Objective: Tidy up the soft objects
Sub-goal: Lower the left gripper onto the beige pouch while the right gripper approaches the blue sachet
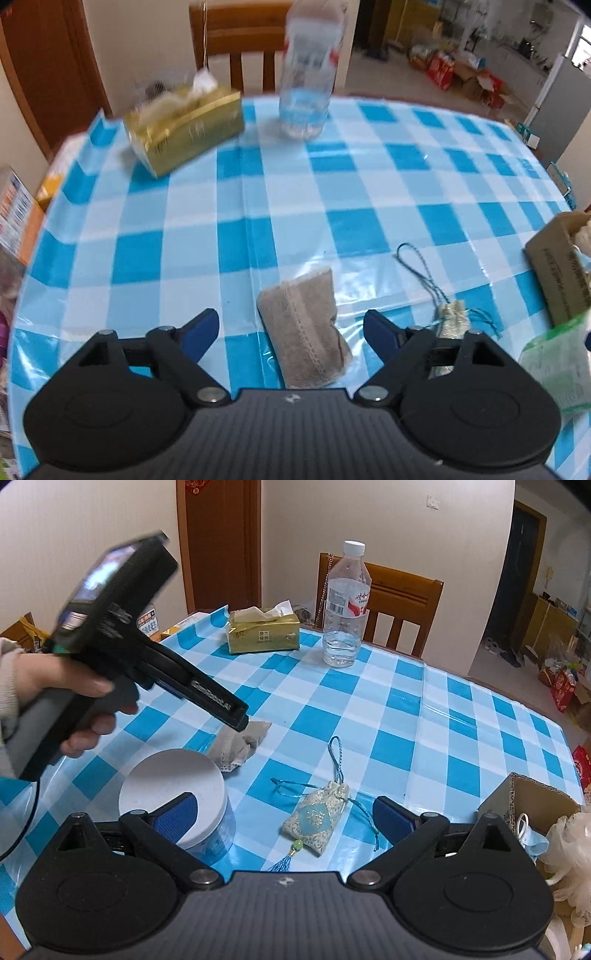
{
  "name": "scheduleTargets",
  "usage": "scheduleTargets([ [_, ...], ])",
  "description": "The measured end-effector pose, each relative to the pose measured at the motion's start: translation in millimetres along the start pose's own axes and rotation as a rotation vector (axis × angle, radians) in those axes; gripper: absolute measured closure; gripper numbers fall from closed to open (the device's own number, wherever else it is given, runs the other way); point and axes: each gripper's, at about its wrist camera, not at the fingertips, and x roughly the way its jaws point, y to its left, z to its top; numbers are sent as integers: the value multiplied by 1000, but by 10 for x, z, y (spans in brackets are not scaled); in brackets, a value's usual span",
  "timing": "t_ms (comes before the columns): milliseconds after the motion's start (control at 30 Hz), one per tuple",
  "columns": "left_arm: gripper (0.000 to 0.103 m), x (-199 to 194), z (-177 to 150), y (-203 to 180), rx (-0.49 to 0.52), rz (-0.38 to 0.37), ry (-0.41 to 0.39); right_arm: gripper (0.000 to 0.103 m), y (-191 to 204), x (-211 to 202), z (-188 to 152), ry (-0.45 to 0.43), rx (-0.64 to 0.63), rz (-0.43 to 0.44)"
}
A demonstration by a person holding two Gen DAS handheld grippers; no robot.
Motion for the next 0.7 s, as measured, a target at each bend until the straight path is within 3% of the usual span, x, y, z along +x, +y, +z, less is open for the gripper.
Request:
scheduleTargets([
  [133,21,273,53,111,-59,-33,83,1,-20,47,2,7,4,1],
  [267,33,396,88,179,-119,-72,134,0,-34,79,-1,13,13,4],
  [333,39,437,95,170,-121,-81,152,0,-30,92,0,18,11,2],
  [500,40,556,82,154,-137,-91,198,1,-29,113,19,19,9,0],
  [700,51,617,71,114,-127,-96,217,0,-30,172,35,34,7,-12],
])
